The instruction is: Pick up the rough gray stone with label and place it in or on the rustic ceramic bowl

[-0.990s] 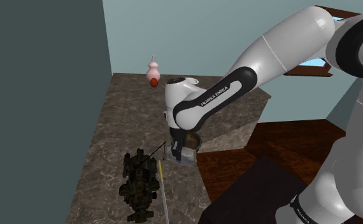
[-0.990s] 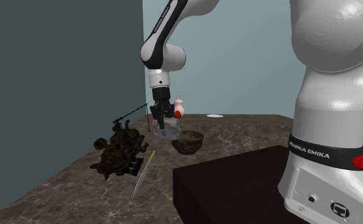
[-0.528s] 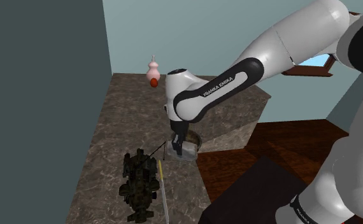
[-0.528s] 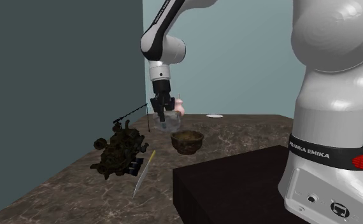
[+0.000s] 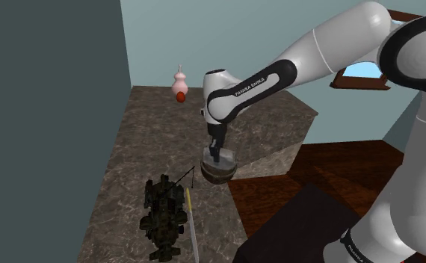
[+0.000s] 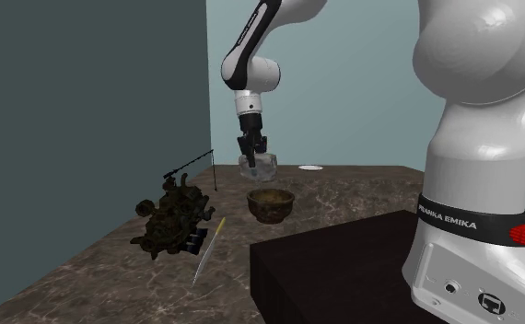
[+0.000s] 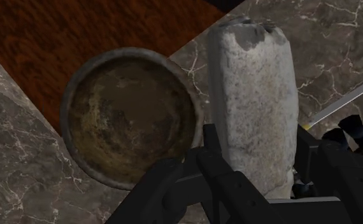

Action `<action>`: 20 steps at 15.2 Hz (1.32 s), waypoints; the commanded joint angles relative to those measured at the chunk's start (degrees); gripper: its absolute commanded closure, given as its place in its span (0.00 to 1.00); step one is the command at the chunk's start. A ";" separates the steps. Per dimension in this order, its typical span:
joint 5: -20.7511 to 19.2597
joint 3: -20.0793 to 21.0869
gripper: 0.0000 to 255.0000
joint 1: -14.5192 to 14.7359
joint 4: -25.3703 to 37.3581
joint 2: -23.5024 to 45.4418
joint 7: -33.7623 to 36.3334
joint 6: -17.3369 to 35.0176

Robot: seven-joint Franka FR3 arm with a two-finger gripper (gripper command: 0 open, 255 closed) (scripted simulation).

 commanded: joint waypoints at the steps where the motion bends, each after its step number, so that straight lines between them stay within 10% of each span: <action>1: -0.28 -0.93 1.00 -1.39 2.70 1.63 -2.28 -0.96; 7: -0.68 -3.40 1.00 -5.65 13.05 7.61 -8.94 -5.05; 20: -0.99 -3.52 1.00 -5.63 11.66 13.81 -8.45 2.53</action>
